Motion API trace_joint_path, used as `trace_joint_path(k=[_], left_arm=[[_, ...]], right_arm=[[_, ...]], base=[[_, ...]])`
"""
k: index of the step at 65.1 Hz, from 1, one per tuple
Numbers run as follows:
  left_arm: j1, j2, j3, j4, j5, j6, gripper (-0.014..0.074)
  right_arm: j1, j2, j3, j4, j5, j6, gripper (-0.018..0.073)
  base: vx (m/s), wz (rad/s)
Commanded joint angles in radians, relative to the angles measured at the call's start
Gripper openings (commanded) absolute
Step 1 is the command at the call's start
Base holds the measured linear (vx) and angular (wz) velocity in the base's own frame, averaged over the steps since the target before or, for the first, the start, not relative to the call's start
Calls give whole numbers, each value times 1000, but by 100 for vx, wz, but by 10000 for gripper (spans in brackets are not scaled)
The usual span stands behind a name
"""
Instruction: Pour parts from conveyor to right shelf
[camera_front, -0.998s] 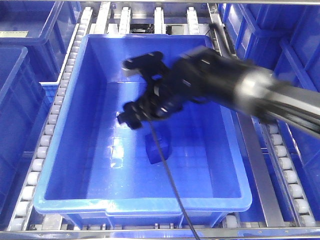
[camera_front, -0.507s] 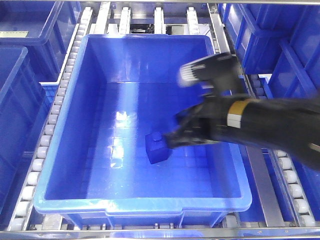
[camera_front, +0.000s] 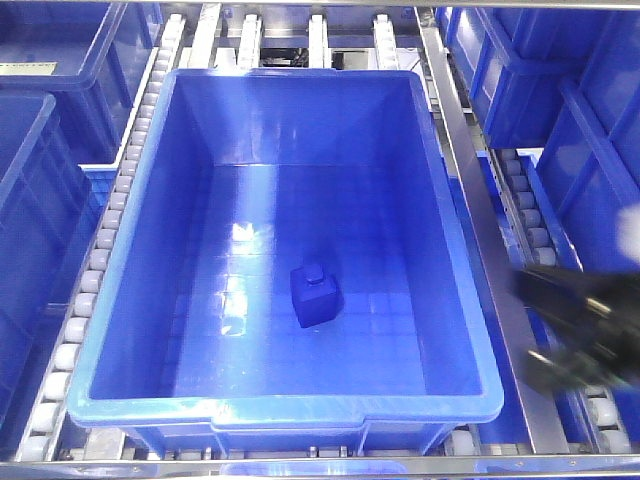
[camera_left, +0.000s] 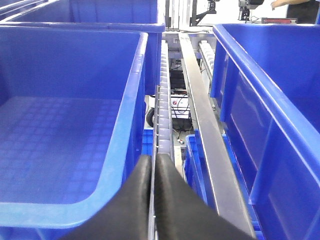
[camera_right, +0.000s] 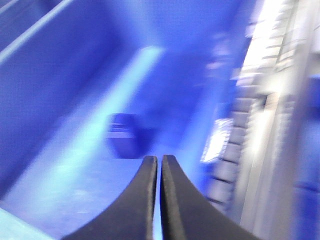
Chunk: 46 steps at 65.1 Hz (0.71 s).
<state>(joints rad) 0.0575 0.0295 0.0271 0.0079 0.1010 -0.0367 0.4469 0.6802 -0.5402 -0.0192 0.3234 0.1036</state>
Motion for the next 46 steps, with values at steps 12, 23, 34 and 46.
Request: trace_joint_path(k=[12, 23, 34, 46], left_arm=[[-1, 18, -20, -8, -79, -8, -6], [-1, 18, -20, -8, -79, -8, -6], [-1, 18, -20, -8, -79, -8, -6], [-1, 18, -20, -8, -79, -8, -6]], right_arm=[[-95, -247, 156, -18, -23, 0, -4], [-90, -312, 203, -16, 67, 0, -4], [-90, -375, 273, -16, 64, 0, -4], [-168, -530, 324, -15, 73, 0, -4]], base=[[0, 0], [0, 0], [0, 0], [0, 0]])
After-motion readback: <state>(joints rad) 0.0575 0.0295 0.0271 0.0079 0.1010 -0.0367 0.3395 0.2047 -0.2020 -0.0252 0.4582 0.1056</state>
